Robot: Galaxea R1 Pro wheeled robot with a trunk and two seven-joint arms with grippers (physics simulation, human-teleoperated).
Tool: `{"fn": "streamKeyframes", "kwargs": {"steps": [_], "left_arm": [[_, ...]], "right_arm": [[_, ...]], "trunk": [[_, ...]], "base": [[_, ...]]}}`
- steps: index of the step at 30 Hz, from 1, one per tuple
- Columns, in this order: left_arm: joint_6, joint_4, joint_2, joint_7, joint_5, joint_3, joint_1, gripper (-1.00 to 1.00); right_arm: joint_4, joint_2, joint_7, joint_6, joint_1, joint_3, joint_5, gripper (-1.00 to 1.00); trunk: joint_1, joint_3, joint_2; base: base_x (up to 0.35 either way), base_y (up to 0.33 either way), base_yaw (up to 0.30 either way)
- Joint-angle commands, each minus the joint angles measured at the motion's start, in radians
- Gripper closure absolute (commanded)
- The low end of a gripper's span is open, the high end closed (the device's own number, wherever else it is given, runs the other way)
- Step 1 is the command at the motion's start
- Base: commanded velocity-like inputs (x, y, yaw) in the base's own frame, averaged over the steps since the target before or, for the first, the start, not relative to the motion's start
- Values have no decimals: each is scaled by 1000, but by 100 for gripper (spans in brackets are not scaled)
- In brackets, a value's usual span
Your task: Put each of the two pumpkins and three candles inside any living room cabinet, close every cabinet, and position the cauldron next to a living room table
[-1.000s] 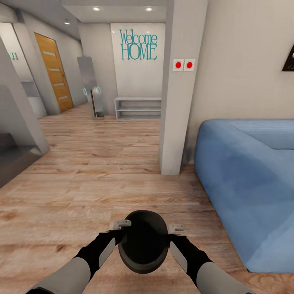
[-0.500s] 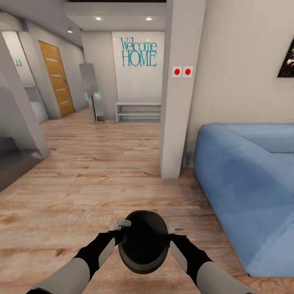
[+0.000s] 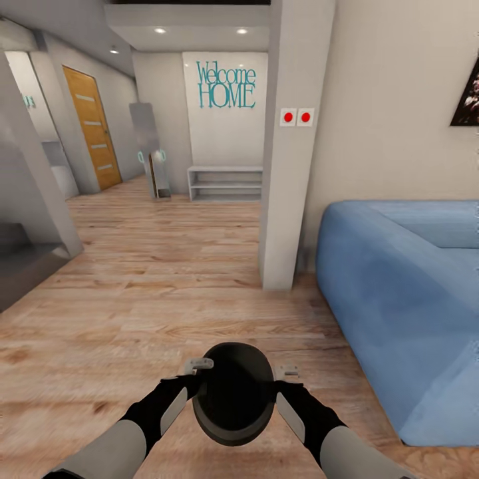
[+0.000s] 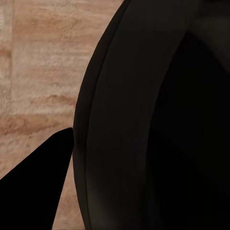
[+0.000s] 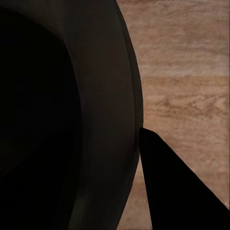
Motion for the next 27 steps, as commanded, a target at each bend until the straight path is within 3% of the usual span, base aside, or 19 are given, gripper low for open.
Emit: {"fn": "streamKeyframes", "kwargs": {"steps": [1, 27], "left_arm": [[4, -1, 26, 6, 38, -21, 0, 100], [4, -2, 26, 6, 38, -21, 0, 100]], "right_arm": [[-51, -5, -4, -6, -2, 10, -17, 100], [-51, -5, -4, -6, -2, 10, -18, 100]], "trunk": [[-1, -1, -1], [-1, -1, -1]], "base": [[-215, 80, -52], [-325, 9, -189]]}}
